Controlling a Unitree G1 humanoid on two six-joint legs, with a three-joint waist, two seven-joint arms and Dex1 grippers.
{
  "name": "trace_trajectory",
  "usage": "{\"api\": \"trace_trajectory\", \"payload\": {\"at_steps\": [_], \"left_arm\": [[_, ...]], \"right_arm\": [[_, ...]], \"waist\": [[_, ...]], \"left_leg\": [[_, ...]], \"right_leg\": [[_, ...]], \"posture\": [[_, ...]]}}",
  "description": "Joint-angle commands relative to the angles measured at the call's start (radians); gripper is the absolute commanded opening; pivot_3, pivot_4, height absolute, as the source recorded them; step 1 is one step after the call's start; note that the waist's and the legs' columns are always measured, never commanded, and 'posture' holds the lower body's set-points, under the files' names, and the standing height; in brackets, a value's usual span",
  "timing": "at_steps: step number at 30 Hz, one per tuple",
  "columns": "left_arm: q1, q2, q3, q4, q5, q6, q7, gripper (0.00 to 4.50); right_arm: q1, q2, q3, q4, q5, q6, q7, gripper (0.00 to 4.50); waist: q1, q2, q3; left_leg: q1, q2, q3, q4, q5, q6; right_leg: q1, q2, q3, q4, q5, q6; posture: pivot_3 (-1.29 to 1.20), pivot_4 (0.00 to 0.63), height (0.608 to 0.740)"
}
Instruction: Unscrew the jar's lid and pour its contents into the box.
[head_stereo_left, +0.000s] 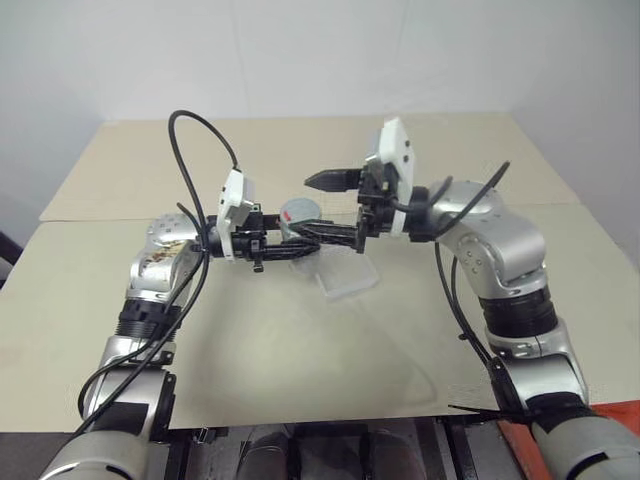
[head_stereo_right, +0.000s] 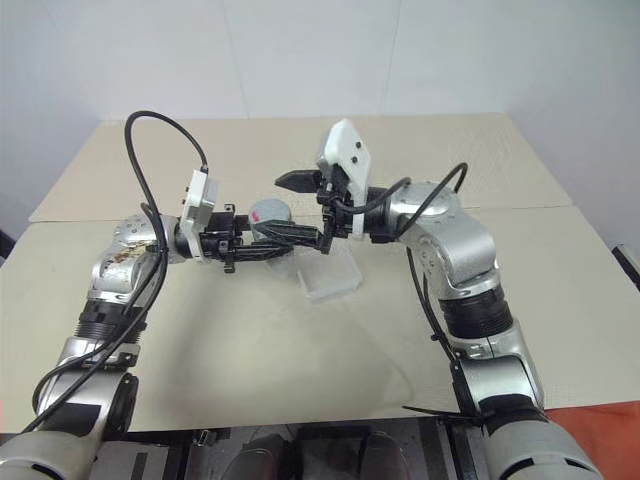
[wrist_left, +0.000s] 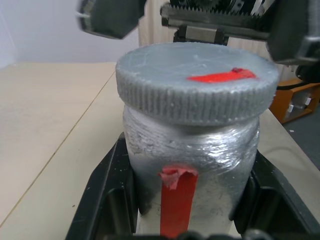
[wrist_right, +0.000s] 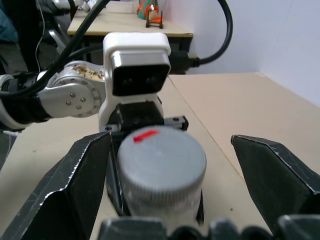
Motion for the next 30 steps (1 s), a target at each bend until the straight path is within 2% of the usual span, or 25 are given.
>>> {"api": "trace_trajectory", "payload": {"at_steps": [1,17,20,23,24,30], "left_arm": [[-0.02,0.007,0.006,-0.02,0.0,-0.018,0.002,1.96],[-0.018,0.006,0.007,-0.022,-0.001,-0.019,0.003,1.96],[-0.017,0.008,0.007,-0.023,-0.001,-0.018,0.003,1.96],[-0.016,0.01,0.007,-0.026,-0.002,-0.017,0.001,1.96],[-0.016,0.011,0.007,-0.026,-0.002,-0.017,0.001,1.96],[-0.017,0.013,0.006,-0.024,-0.002,-0.017,-0.001,1.96]], "right_arm": [[-0.029,0.001,0.001,-0.011,-0.001,0.019,-0.009,4.46],[-0.04,0.013,0.026,0.001,-0.01,0.029,-0.002,4.46],[-0.041,0.014,0.025,0.005,-0.01,0.029,-0.002,3.86],[-0.042,0.014,0.026,0.008,-0.01,0.033,0.0,2.89],[-0.042,0.013,0.026,0.009,-0.01,0.035,0.002,2.76],[-0.048,0.015,0.018,0.021,-0.006,0.039,0.003,2.76]], "waist": [[0.003,0.0,0.0],[0.0,0.0,0.0],[0.0,0.0,0.0],[0.0,0.0,0.0],[0.0,0.0,0.0],[0.0,0.0,0.0]], "left_leg": [[0.0,0.0,0.0,0.0,0.0,0.0],[0.0,0.0,0.0,0.0,0.0,0.0],[0.0,0.0,0.0,0.0,0.0,0.0],[0.0,0.0,0.0,0.0,0.0,0.0],[0.0,0.0,0.0,0.0,0.0,0.0],[0.0,0.0,0.0,0.0,0.0,0.0]], "right_leg": [[0.0,0.0,0.0,0.0,0.0,0.0],[0.0,0.0,0.0,0.0,0.0,0.0],[0.0,0.0,0.0,0.0,0.0,0.0],[0.0,0.0,0.0,0.0,0.0,0.0],[0.0,0.0,0.0,0.0,0.0,0.0],[0.0,0.0,0.0,0.0,0.0,0.0]], "posture": [[0.0,0.15,0.74],[0.0,0.15,0.74],[0.0,0.15,0.74],[0.0,0.15,0.74],[0.0,0.15,0.74],[0.0,0.15,0.74]]}}
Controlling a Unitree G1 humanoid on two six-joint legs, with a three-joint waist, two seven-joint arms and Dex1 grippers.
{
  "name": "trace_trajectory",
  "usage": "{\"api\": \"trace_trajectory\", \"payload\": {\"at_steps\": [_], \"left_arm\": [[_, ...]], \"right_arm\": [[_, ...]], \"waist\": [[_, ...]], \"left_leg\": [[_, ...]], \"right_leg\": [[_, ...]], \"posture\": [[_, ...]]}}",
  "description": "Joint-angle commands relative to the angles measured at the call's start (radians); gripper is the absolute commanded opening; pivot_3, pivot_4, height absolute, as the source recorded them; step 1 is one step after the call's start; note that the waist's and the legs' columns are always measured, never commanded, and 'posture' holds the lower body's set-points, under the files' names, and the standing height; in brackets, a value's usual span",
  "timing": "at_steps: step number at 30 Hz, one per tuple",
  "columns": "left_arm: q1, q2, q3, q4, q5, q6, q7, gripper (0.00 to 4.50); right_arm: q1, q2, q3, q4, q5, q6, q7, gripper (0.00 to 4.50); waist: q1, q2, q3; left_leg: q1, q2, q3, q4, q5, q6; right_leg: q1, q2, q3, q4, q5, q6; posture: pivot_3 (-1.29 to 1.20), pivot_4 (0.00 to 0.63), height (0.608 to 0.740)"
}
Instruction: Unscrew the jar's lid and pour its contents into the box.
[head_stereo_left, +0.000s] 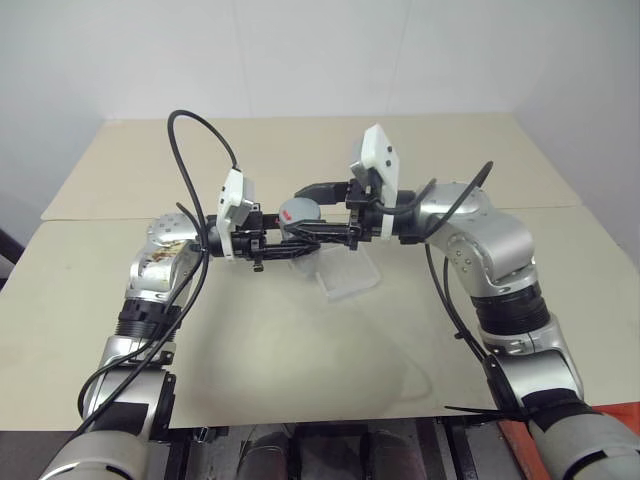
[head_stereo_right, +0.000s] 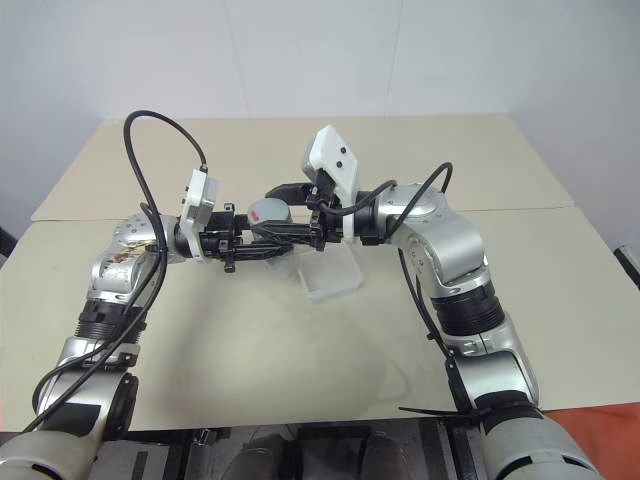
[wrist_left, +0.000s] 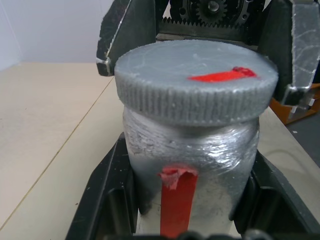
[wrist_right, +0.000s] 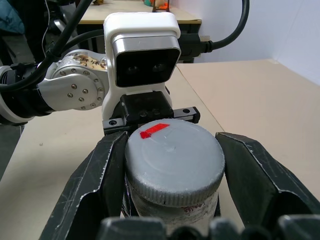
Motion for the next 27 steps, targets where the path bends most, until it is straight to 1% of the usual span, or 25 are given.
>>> {"api": "trace_trajectory", "payload": {"at_steps": [1,5,12,14,16,20,22,24,27], "left_arm": [[-0.016,0.012,0.005,-0.024,-0.002,-0.016,-0.007,1.96],[0.001,0.022,-0.007,-0.022,0.007,-0.021,-0.021,1.96],[0.023,0.042,-0.01,-0.02,0.022,-0.04,-0.037,1.96],[0.022,0.045,-0.005,-0.015,0.024,-0.045,-0.039,1.96],[0.021,0.046,0.006,-0.016,0.024,-0.046,-0.025,1.96],[0.013,0.051,0.039,-0.015,0.017,-0.052,0.018,1.96],[0.016,0.056,0.051,-0.016,0.022,-0.061,0.037,1.96],[0.02,0.058,0.059,-0.019,0.023,-0.064,0.052,1.96],[0.028,0.057,0.074,-0.023,0.022,-0.069,0.085,1.96]], "right_arm": [[-0.035,0.0,-0.025,0.003,0.006,0.005,-0.003,2.76],[-0.063,-0.005,-0.058,0.027,0.033,0.015,0.007,2.76],[-0.14,-0.028,-0.167,0.085,0.103,0.041,0.007,2.76],[-0.143,-0.034,-0.197,0.1,0.105,0.036,-0.01,2.76],[-0.115,-0.051,-0.216,0.09,0.085,0.011,-0.033,2.76],[0.041,-0.135,-0.264,0.045,0.038,-0.034,-0.076,2.76],[0.144,-0.183,-0.282,0.018,-0.003,-0.06,-0.107,2.76],[0.214,-0.21,-0.298,-0.004,-0.022,-0.067,-0.135,2.76],[0.361,-0.259,-0.294,-0.045,-0.112,-0.104,-0.203,2.76]], "waist": [[0.0,0.0,0.0],[-0.001,0.0,0.0],[0.002,0.0,0.0],[0.002,0.0,0.0],[0.001,0.0,0.0],[0.01,0.0,0.0],[0.01,0.0,0.0],[0.01,0.0,0.0],[0.007,0.0,0.0]], "left_leg": [[0.0,0.0,0.0,0.0,0.0,0.0],[0.0,0.0,0.0,0.0,0.0,0.0],[0.0,0.0,0.0,0.0,0.0,0.0],[0.0,0.0,0.0,0.0,0.0,0.0],[0.0,0.0,0.0,0.0,0.0,0.0],[0.0,0.0,-0.001,0.0,0.0,0.0],[-0.001,0.0,0.0,0.0,0.0,0.0],[-0.001,0.0,0.0,-0.001,0.0,0.0],[0.0,0.0,0.001,-0.001,0.0,0.0]], "right_leg": [[0.0,0.0,0.0,0.0,0.0,0.0],[0.0,0.0,0.0,0.0,0.0,0.0],[0.0,0.0,0.0,0.0,0.0,0.0],[0.0,0.0,0.0,0.0,0.0,0.0],[0.0,0.0,0.0,0.0,0.0,0.0],[0.001,0.0,-0.001,0.0,0.0,0.0],[0.0,-0.001,0.0,-0.001,0.0,0.0],[0.0,-0.001,-0.001,-0.001,0.0,0.0],[0.0,-0.001,0.0,-0.001,0.0,0.0]], "posture": [[0.0,0.15,0.74],[0.0,0.15,0.74],[0.0,0.15,0.74],[0.0,0.15,0.74],[0.0,0.15,0.74],[0.0,0.15,0.74],[0.0,0.15,0.74],[0.0,0.15,0.74],[0.0,0.15,0.74]]}}
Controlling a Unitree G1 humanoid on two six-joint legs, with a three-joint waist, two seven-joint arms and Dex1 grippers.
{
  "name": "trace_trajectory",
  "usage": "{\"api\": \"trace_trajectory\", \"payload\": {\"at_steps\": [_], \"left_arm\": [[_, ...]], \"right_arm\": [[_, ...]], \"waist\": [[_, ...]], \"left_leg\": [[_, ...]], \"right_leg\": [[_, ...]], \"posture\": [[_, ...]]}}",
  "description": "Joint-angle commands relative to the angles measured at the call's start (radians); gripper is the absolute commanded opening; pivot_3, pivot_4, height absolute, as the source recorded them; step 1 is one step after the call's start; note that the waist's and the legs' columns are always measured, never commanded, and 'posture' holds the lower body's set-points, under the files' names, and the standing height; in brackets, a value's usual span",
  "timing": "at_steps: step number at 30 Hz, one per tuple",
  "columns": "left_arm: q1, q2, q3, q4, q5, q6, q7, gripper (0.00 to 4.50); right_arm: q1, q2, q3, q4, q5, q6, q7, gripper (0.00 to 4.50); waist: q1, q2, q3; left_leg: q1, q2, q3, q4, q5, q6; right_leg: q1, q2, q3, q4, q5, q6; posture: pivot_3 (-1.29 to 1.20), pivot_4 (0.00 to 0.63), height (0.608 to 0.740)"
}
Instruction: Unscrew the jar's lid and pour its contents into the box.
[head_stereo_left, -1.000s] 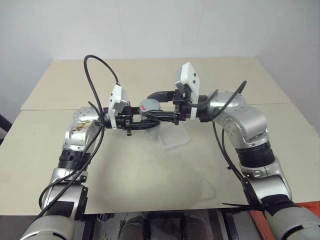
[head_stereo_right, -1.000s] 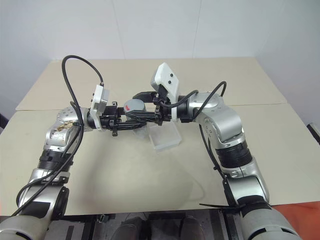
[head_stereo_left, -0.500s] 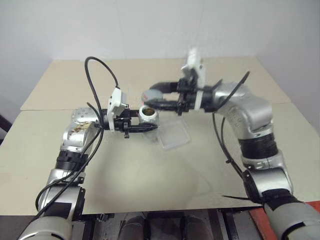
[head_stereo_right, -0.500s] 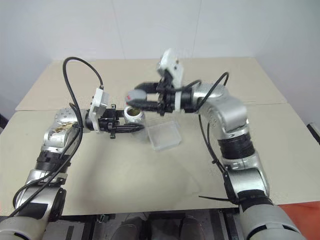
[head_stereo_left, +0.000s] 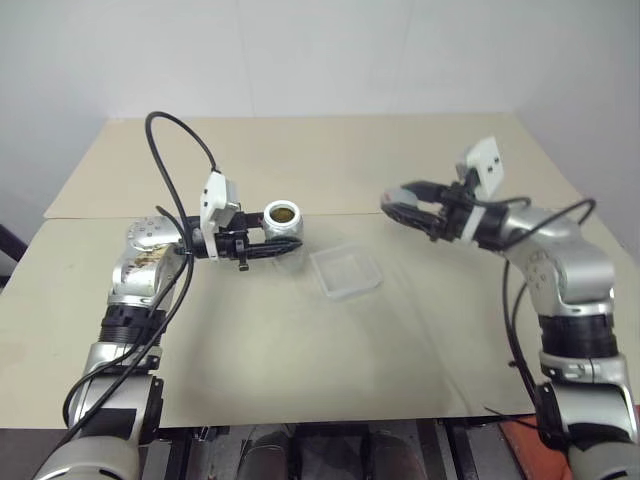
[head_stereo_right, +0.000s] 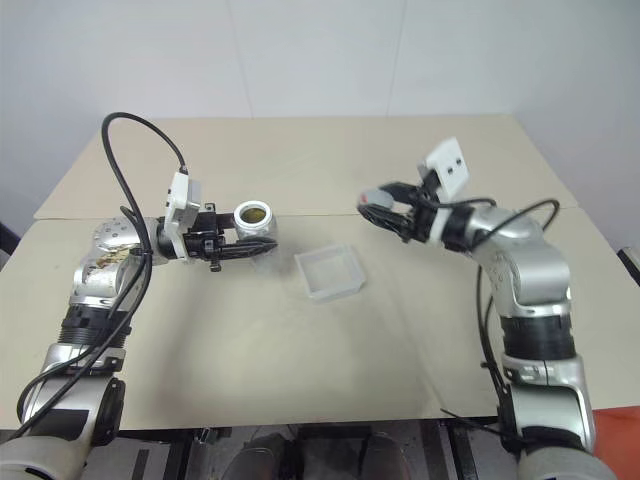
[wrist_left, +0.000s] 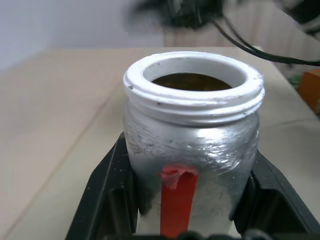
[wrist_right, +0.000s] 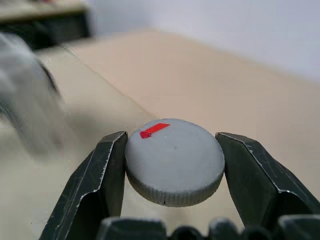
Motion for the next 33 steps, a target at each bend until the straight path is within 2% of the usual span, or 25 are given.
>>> {"api": "trace_trajectory", "payload": {"at_steps": [1,5,10,11,15,16,21,23,26,29,32,33], "left_arm": [[-0.004,0.003,0.033,-0.029,-0.013,-0.017,0.036,1.96],[-0.002,-0.013,0.032,-0.034,-0.022,-0.013,0.069,1.96],[-0.003,-0.033,0.02,-0.035,-0.015,-0.019,0.088,1.96],[-0.003,-0.034,0.02,-0.036,-0.014,-0.019,0.091,1.96],[-0.002,-0.035,0.017,-0.037,-0.005,-0.025,0.103,1.96],[-0.003,-0.034,0.015,-0.035,0.001,-0.03,0.107,1.96],[-0.019,-0.048,-0.003,-0.007,0.057,-0.093,0.16,1.96],[-0.035,-0.059,-0.018,0.024,0.108,-0.163,0.194,1.96],[-0.069,-0.068,-0.059,0.092,0.227,-0.316,0.268,1.96],[-0.109,-0.048,-0.138,0.205,0.423,-0.61,0.376,1.96],[-0.206,-0.038,-0.219,0.325,0.703,-0.856,0.688,1.96],[-0.255,-0.025,-0.258,0.359,0.827,-0.914,0.836,1.96]], "right_arm": [[0.101,-0.034,-0.03,-0.076,-0.084,-0.061,-0.082,2.76],[0.221,-0.004,-0.02,-0.048,-0.164,-0.095,-0.192,2.76],[0.254,0.075,-0.04,0.021,-0.194,-0.127,-0.291,2.76],[0.259,0.084,-0.044,0.027,-0.193,-0.133,-0.297,3.11],[0.305,0.069,-0.036,-0.008,-0.163,-0.134,-0.235,4.29],[0.316,0.057,-0.034,-0.021,-0.158,-0.143,-0.211,4.4],[0.327,-0.027,-0.044,-0.062,-0.127,-0.146,-0.084,4.4],[0.296,-0.076,-0.067,-0.088,-0.061,-0.088,-0.006,4.4],[0.249,-0.151,-0.078,-0.15,0.037,0.012,0.086,4.4],[0.199,-0.209,-0.072,-0.2,0.137,0.126,0.159,4.4],[0.156,-0.25,-0.044,-0.226,0.191,0.203,0.208,4.4],[0.145,-0.265,-0.033,-0.233,0.199,0.215,0.226,4.4]], "waist": [[-0.003,0.0,0.0],[-0.008,0.0,0.0],[-0.008,0.0,0.0],[-0.007,0.0,0.0],[-0.001,0.0,0.0],[0.002,0.0,0.0],[0.001,0.0,0.0],[0.001,0.0,0.0],[0.003,0.0,0.0],[0.006,0.0,0.0],[0.017,-0.001,0.0],[0.021,-0.001,0.001]], "left_leg": [[0.0,0.0,0.0,0.0,0.0,0.0],[0.001,0.0,0.001,0.0,0.0,0.0],[0.002,0.0,0.001,0.0,0.0,0.0],[0.002,0.0,0.001,0.0,0.0,0.0],[0.001,0.0,0.001,0.0,0.0,0.0],[0.001,0.0,0.0,0.0,0.0,0.0],[0.001,0.0,0.0,0.0,0.0,0.0],[0.002,0.0,0.0,0.0,0.0,0.0],[0.002,0.0,0.0,0.001,0.0,0.0],[0.002,0.0,0.0,0.0,0.0,0.0],[0.002,0.0,0.0,0.0,0.0,0.001],[0.001,-0.001,0.0,0.0,0.0,0.001]], "right_leg": [[0.0,0.0,0.0,0.0,0.0,0.0],[0.001,0.0,0.001,0.0,0.0,0.0],[0.001,0.0,0.002,0.0,0.0,0.0],[0.001,0.0,0.002,0.0,0.0,0.0],[0.001,0.0,0.001,0.0,0.0,0.0],[0.001,0.0,0.001,-0.001,0.0,0.0],[0.002,0.0,0.001,-0.001,0.0,0.0],[0.003,0.0,0.001,-0.001,0.0,0.0],[0.003,0.0,0.002,-0.001,0.0,0.0],[0.003,0.0,0.001,-0.002,0.0,0.0],[0.003,0.0,0.001,-0.003,0.0,0.0],[0.003,0.0,0.0,-0.004,0.0,0.0]], "posture": [[0.0,0.15,0.74],[0.0,0.15,0.74],[0.0,0.15,0.74],[0.0,0.15,0.74],[0.0,0.15,0.74],[0.0,0.15,0.74],[0.0,0.15,0.74],[0.0,0.15,0.74],[0.0,0.15,0.74],[0.0,0.15,0.74],[0.0,0.15,0.74],[0.0,0.15,0.74]]}}
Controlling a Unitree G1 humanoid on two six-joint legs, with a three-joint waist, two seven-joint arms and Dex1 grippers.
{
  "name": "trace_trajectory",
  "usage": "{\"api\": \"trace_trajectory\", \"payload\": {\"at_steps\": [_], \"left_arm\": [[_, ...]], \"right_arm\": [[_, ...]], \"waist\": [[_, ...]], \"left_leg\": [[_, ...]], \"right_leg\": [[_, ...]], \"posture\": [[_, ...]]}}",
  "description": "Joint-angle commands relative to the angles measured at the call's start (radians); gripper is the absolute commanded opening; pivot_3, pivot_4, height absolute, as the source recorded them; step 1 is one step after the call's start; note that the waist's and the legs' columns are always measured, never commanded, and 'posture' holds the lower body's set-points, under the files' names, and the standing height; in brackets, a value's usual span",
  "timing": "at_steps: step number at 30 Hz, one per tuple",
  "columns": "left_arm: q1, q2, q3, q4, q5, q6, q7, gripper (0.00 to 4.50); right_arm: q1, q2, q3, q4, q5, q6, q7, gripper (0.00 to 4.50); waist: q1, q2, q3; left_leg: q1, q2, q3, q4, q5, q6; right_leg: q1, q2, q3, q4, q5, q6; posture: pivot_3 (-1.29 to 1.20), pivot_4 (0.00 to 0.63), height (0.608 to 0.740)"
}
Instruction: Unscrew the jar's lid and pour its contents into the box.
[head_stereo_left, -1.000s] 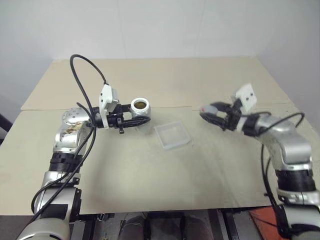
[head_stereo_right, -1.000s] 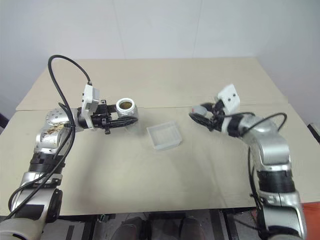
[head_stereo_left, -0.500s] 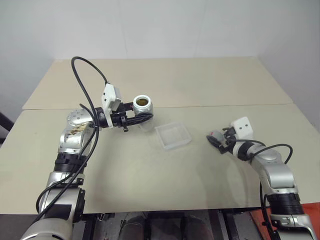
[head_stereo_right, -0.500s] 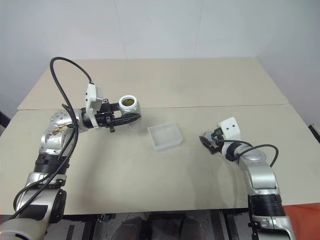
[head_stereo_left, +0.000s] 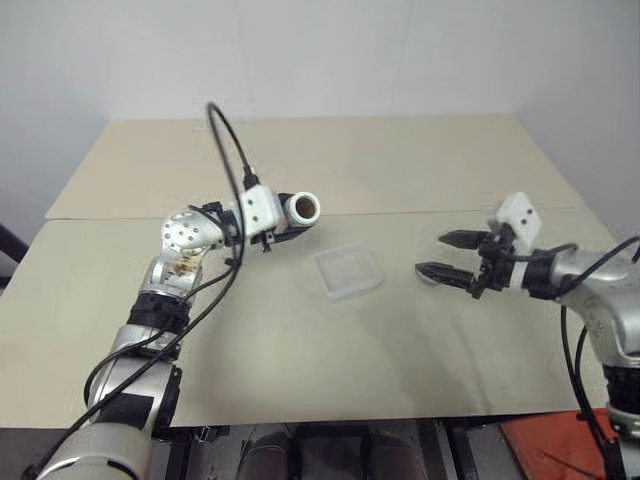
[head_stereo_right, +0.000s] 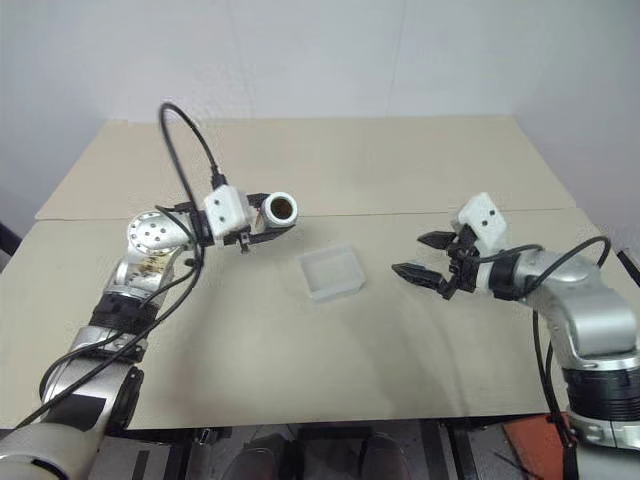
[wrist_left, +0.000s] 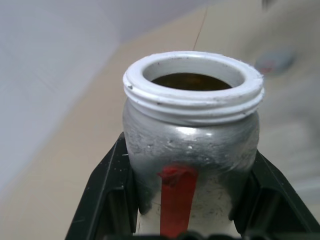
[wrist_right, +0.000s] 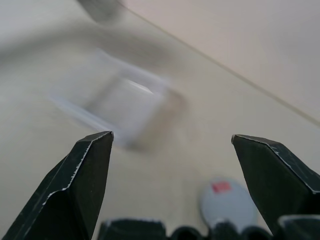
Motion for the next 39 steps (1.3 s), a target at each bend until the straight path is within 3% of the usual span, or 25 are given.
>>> {"api": "trace_trajectory", "payload": {"at_steps": [1,5,10,15,24,28,32,35,39], "left_arm": [[-0.16,0.052,-0.106,0.083,0.385,-0.233,0.459,1.96],[-0.347,0.087,-0.31,0.165,0.766,-0.311,0.919,1.96],[-0.46,0.081,-0.598,0.242,1.102,-0.311,1.209,1.96],[-0.477,-0.006,-0.735,0.274,1.247,-0.135,1.329,1.96],[-0.488,-0.014,-0.834,0.272,1.295,-0.132,1.435,1.96],[-0.486,-0.01,-0.816,0.292,1.26,-0.145,1.43,1.96],[-0.442,-0.024,-0.676,0.376,1.023,-0.238,1.283,1.96],[-0.378,-0.068,-0.431,0.449,0.639,-0.243,0.969,1.96],[-0.298,-0.158,-0.151,0.367,0.22,-0.064,0.644,1.96]], "right_arm": [[-0.046,-0.04,0.019,-0.05,0.055,0.057,0.055,4.4],[-0.092,-0.06,0.042,-0.054,0.072,0.082,0.082,4.4],[-0.111,-0.056,0.052,-0.05,0.077,0.07,0.083,4.4],[-0.1,-0.042,0.016,-0.059,0.102,0.074,0.058,4.4],[-0.082,-0.035,-0.017,-0.087,0.136,0.076,0.016,4.4],[-0.071,-0.034,-0.01,-0.096,0.129,0.056,0.015,4.4],[-0.067,-0.019,-0.004,-0.097,0.116,0.028,0.006,4.4],[-0.051,-0.003,-0.011,-0.095,0.089,-0.035,0.002,4.4],[-0.04,-0.002,-0.02,-0.082,0.073,-0.071,-0.004,4.4]], "waist": [[0.008,0.0,0.0],[0.023,0.0,0.0],[0.031,0.0,0.0],[0.029,-0.001,0.0],[0.027,-0.001,0.0],[0.027,-0.001,0.0],[0.026,-0.001,0.0],[0.025,0.0,0.0],[0.021,0.0,0.0]], "left_leg": [[-0.001,0.0,0.0,0.0,0.0,0.0],[-0.004,-0.001,-0.001,0.0,-0.001,0.001],[-0.005,-0.001,0.001,-0.001,-0.001,0.002],[-0.008,-0.001,0.007,0.0,0.0,0.002],[-0.008,0.0,0.007,0.0,0.0,0.002],[-0.007,0.0,0.007,0.001,0.0,0.001],[-0.008,0.0,0.006,0.002,0.0,0.001],[-0.007,0.001,0.005,0.003,0.0,0.001],[-0.008,0.001,0.005,0.006,0.0,0.001]], "right_leg": [[0.0,0.0,-0.001,-0.001,0.001,0.0],[-0.001,0.0,-0.002,-0.004,0.002,0.002],[-0.001,0.0,-0.002,-0.007,0.002,0.003],[-0.004,0.0,-0.003,-0.005,0.002,0.003],[-0.004,0.0,-0.003,-0.005,0.002,0.003],[-0.004,0.0,-0.003,-0.004,0.002,0.003],[-0.004,0.0,-0.003,-0.004,0.002,0.003],[-0.004,0.0,-0.003,-0.003,0.002,0.003],[-0.003,0.0,-0.004,-0.002,0.002,0.003]], "posture": [[0.0,0.15,0.74],[0.0,0.15,0.74],[0.0,0.15,0.74],[0.0,0.15,0.74],[0.0,0.15,0.74],[0.0,0.15,0.74],[0.0,0.15,0.74],[0.0,0.15,0.74],[0.0,0.15,0.74]]}}
